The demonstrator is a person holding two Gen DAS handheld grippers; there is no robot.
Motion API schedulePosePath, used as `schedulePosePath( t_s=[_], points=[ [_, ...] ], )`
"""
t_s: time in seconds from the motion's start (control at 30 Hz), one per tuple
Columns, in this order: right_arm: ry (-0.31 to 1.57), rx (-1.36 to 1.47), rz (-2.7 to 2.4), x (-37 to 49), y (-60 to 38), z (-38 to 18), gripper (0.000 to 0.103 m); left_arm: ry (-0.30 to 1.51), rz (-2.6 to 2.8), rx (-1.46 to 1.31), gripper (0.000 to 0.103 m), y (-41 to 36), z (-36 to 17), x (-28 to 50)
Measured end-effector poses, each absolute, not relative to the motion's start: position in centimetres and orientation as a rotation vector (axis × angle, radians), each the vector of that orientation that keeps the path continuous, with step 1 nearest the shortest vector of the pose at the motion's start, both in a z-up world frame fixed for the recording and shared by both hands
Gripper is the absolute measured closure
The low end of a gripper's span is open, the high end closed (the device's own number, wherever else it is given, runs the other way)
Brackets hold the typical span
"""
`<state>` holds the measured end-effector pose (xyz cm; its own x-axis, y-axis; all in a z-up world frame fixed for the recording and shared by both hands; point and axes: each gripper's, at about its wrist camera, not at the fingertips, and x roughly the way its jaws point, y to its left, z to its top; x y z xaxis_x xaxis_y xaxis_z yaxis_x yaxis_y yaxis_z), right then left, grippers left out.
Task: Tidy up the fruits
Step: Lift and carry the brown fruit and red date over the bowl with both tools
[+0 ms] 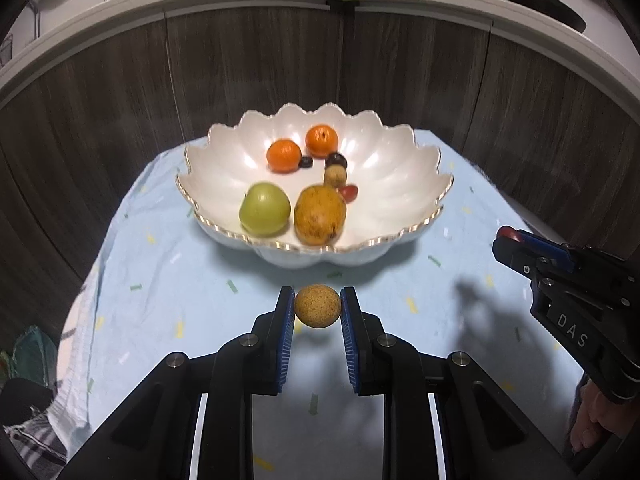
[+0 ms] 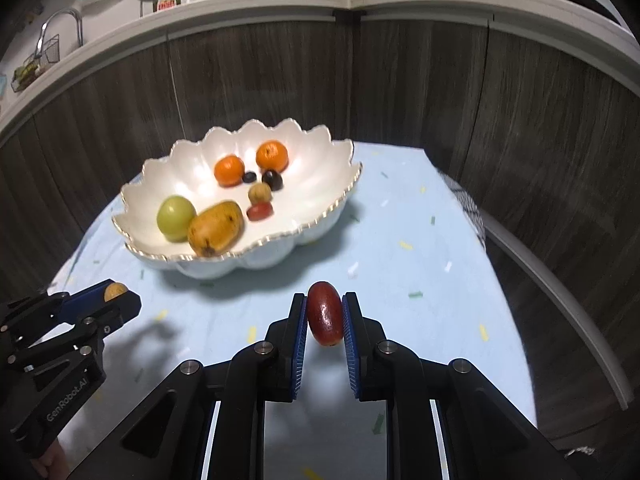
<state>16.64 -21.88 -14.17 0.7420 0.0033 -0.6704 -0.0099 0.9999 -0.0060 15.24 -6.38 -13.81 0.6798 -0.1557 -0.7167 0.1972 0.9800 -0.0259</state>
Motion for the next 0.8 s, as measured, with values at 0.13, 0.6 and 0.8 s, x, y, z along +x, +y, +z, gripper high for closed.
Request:
schedulePosePath(
  t_s=[0.13, 0.6, 0.8],
  points=[
    [0.713, -0.001, 0.018, 17.0, -21.5, -12.7, 0.084, 0.781, -0.193, 0.045, 0.08, -6.1, -12.4, 15.9],
    [0.64, -0.014, 0.046, 19.8, -19.8, -8.6, 0.084, 0.705, -0.148, 0.034, 0.08, -3.7, -8.0, 19.6],
    [0.633, -0.015, 0.045, 21.5, -19.2, -7.8, 0.084, 0.693, -0.141, 0.027, 0.08, -2.9, -7.3, 21.1]
  ],
)
